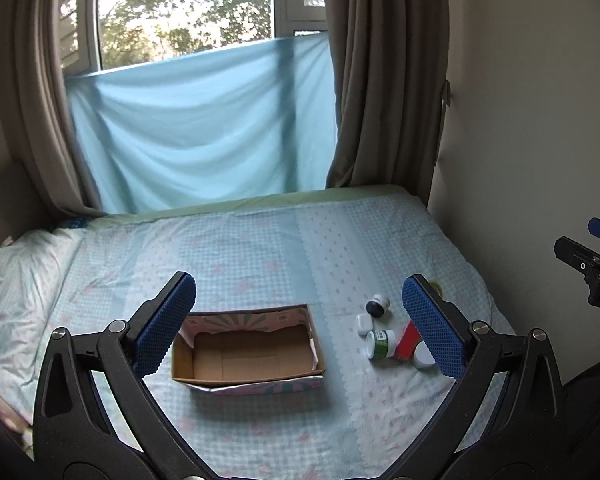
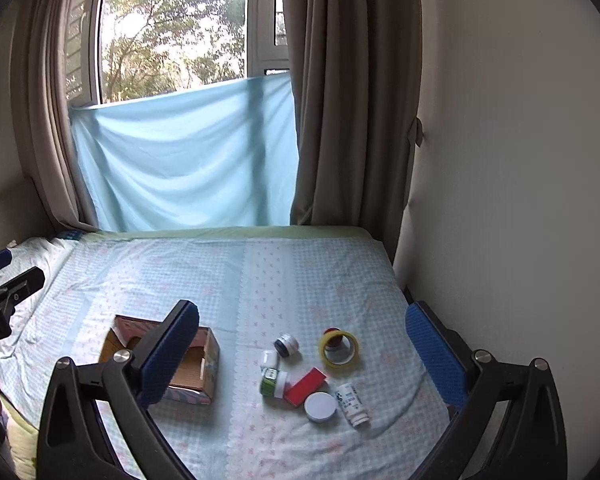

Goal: Organize rigid objects
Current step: 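Grasp the green-labelled jar with the left tool while the right grasps the white vitamin bottle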

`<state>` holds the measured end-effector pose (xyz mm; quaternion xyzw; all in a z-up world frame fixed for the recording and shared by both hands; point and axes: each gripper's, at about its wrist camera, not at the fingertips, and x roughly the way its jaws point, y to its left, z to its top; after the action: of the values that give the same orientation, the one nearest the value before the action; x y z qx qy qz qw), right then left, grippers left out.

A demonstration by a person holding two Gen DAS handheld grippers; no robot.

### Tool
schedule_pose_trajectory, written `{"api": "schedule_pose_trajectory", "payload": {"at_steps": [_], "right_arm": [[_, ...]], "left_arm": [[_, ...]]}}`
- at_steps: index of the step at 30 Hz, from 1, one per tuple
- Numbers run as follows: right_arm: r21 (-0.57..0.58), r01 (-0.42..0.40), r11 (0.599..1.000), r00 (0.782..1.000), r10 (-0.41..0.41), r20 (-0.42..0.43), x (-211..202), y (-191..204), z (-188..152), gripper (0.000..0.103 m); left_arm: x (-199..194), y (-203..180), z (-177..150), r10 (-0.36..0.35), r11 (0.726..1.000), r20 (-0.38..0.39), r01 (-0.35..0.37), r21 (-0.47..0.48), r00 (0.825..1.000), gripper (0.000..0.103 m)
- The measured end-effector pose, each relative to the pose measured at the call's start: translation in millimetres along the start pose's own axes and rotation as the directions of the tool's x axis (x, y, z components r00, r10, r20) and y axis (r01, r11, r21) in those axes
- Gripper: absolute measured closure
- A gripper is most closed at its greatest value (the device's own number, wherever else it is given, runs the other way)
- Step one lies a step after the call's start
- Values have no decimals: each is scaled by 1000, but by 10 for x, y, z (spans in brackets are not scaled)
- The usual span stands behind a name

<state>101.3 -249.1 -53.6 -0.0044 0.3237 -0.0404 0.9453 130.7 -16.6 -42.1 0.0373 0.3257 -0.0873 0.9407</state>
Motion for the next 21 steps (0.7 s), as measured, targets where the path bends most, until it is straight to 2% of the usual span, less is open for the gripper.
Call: {"api": "schedule_pose_trajectory", "payload": {"at_steps": [4, 9, 12, 15, 17, 21], "right_arm": [[-24, 25, 999, 994, -28, -105, 458, -226, -160, 0], [-16, 19, 1000, 970, -23, -244, 1091, -532, -414, 0], [-9, 17, 1000, 946, -19, -322, 1500, -712, -594, 0], [-33, -7, 999, 913, -7, -409, 1954, -859, -828, 0], [-65, -21, 998, 889, -11, -457, 2233, -946, -1001, 0], [-57, -75, 996, 808, 27, -589, 2796, -1103, -1405, 0]], "left_arm": [[675, -287, -61, -54, 999, -120, 54, -9, 991, 1], [1570, -715, -236, -78, 997, -279, 80, -3, 957, 1], [2104, -935, -417, -96, 995, -377, 98, -14, 921, 1], [2636, -1117, -602, -101, 995, -469, 100, -28, 877, 1], [2935, -1196, -757, -108, 994, -528, 100, -43, 842, 1], [3502, -1377, -1100, -97, 995, -619, 98, -32, 780, 1]]}}
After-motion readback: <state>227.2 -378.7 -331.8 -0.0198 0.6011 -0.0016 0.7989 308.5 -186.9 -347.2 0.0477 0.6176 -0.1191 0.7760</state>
